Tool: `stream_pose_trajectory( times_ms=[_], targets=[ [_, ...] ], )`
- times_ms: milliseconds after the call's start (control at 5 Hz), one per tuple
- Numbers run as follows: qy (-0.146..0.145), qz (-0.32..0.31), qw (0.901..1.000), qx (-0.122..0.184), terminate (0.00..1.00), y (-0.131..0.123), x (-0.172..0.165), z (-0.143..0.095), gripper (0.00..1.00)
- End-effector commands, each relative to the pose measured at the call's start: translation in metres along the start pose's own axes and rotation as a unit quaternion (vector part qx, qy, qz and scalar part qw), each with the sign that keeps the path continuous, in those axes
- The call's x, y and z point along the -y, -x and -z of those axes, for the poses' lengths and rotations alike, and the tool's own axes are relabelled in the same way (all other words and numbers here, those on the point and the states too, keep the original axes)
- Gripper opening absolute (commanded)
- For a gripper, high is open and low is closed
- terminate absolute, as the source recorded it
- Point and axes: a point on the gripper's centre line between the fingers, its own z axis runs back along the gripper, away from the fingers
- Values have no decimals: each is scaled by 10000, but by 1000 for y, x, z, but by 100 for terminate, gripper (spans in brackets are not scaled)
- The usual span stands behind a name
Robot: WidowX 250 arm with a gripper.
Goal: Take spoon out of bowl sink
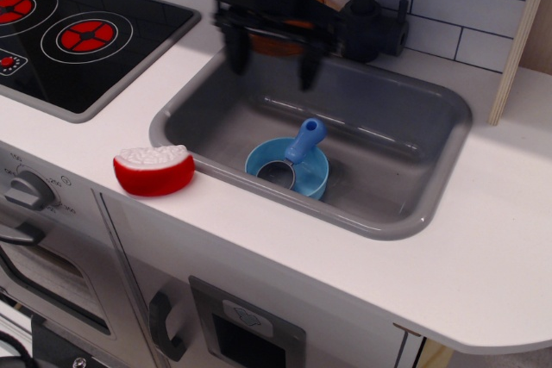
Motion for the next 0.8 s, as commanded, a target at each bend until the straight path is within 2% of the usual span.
stream_pose_trajectory(
  times_ms=[0, 200, 600],
  targets=[
    [503, 1846, 9809, 340, 0, -8, 26, 4, 100],
    [323, 1988, 9787, 398, 0, -11, 27, 17, 100],
    [204, 1982, 9789, 443, 0, -6, 28, 37, 100]
  ],
)
